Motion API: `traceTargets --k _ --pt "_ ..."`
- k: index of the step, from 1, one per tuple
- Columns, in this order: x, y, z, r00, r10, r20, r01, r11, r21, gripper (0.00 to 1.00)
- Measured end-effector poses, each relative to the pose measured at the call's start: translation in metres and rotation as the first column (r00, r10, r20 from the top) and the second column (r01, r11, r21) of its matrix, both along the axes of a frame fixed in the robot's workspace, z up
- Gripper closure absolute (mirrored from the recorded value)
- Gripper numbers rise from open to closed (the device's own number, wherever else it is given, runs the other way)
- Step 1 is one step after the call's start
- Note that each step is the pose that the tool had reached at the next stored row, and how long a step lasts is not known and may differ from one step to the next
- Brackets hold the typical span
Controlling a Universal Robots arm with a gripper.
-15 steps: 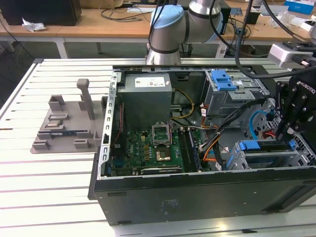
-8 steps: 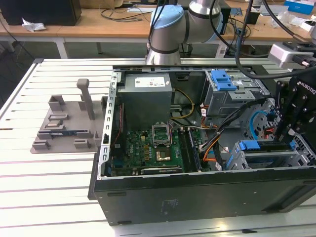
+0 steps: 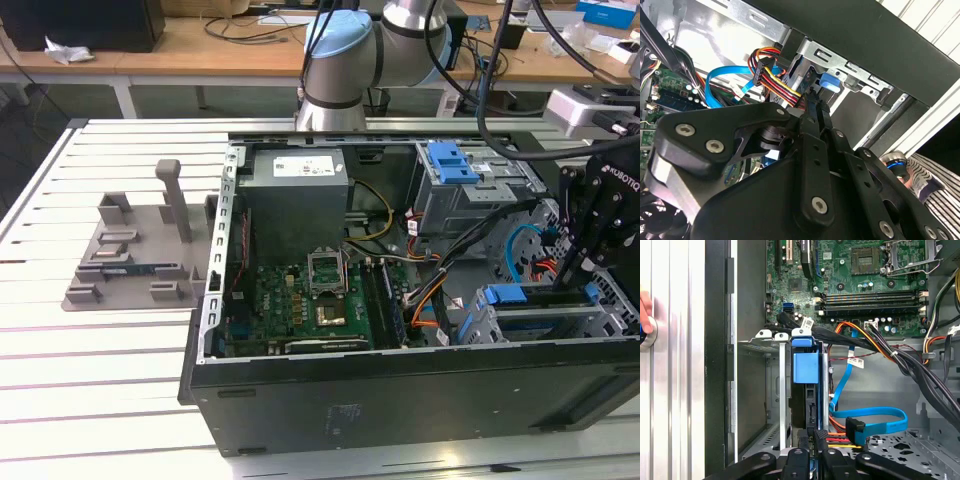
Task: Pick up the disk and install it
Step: 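Insert the first disk wire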
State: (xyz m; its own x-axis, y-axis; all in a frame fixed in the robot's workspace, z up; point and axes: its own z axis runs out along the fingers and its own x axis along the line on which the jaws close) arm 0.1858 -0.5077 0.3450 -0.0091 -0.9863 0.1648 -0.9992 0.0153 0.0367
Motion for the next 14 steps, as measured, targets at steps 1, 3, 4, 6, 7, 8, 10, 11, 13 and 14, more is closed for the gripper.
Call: traceTargets --k 1,3,4,6,7,8,10,11,13,14 --pt "0.0000 -0.0007 0.0000 1.0000 0.000 0.0000 0.000 1.0000 0.0000 0.84" --pt "-0.0001 -0.0028 -0.0001 1.0000 0.000 0.0000 0.000 1.0000 0.0022 0.84" --pt "-0.0001 -0.0028 -0.0002 1.0000 0.000 0.0000 0.000 1.0000 0.0034 0.84" --pt "-0.0002 -0.0024 -0.0007 1.0000 0.000 -0.0001 0.000 0.9999 0.0121 0.84" --pt "-0.0003 -0.0016 -0.0009 1.0000 0.000 -0.0001 0.000 0.9999 0.0144 0.84" --pt "-0.0003 -0.0006 -0.0008 1.0000 0.000 -0.0001 0.000 0.9999 0.0146 0.84" --pt "-0.0004 0.0007 -0.0011 1.0000 -0.001 0.0000 0.001 0.9999 0.0150 0.84" --pt "-0.0004 0.0007 -0.0011 1.0000 -0.001 0.0000 0.001 0.9999 0.0148 0.84" --pt "-0.0010 0.0008 -0.0013 1.0000 -0.002 0.0000 0.002 0.9999 0.0146 0.84" --pt "-0.0016 0.0008 -0.0013 1.0000 -0.002 0.0003 0.002 0.9999 0.0142 0.84"
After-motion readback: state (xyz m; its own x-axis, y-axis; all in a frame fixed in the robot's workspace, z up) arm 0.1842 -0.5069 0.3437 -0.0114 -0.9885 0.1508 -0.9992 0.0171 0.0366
